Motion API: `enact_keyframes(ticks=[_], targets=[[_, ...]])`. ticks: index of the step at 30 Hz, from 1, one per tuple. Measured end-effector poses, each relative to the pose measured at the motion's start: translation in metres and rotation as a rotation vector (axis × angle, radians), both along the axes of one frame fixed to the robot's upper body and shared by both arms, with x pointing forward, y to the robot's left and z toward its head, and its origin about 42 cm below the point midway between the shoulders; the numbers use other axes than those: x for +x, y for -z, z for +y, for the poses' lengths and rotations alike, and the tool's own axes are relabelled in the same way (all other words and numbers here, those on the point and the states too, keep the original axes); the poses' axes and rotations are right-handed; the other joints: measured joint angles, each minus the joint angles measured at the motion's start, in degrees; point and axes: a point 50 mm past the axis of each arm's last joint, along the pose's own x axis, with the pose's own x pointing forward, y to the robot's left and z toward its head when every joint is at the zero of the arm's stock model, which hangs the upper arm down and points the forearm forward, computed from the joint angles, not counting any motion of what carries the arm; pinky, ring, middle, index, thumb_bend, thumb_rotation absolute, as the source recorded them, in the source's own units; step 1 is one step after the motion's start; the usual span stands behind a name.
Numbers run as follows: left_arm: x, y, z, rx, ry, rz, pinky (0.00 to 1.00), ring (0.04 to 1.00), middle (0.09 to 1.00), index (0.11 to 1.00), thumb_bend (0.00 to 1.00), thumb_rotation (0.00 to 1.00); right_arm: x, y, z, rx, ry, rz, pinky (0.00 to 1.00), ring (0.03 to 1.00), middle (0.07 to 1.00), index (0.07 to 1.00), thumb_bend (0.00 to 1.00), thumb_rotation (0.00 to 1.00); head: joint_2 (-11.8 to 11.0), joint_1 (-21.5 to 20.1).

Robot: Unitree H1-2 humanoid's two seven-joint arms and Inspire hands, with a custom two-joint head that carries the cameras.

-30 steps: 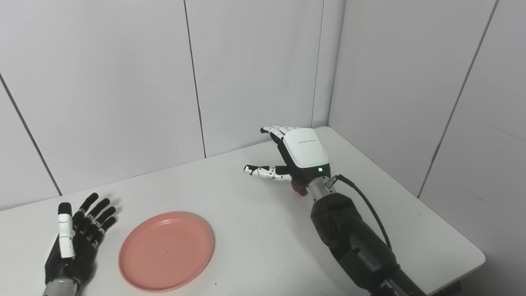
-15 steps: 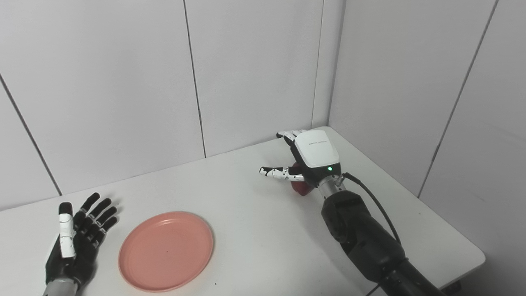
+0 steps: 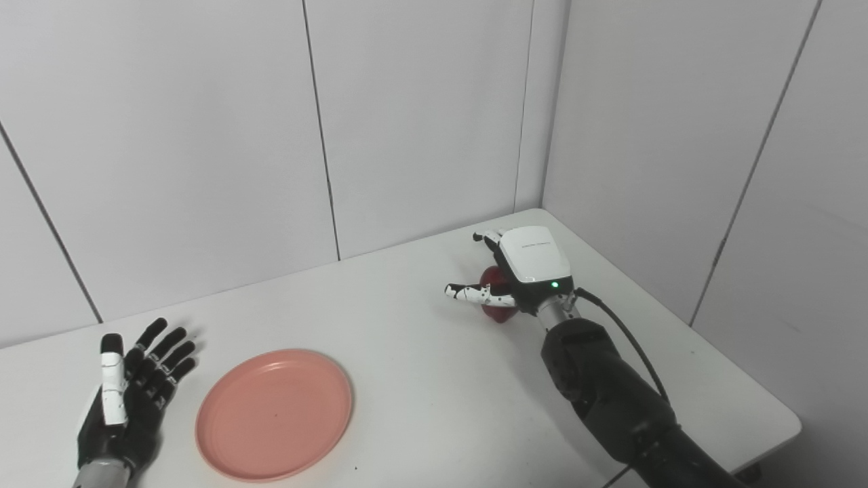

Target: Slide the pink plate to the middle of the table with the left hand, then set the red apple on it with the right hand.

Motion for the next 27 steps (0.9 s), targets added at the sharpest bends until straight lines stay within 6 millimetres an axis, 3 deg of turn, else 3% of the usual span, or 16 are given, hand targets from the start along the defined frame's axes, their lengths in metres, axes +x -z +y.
enact_keyframes(ticks=[27], targets=[[-0.005,0.001,-0.001,0.007,0.007,-0.007,0.84,0.821,0.831,0.869,0.89,0.91,0.0,0.025,-0.015,0.046,0.071,0.093,0.68,0.725,0.757,0.763,0.82,1.0,0.4,0.8]])
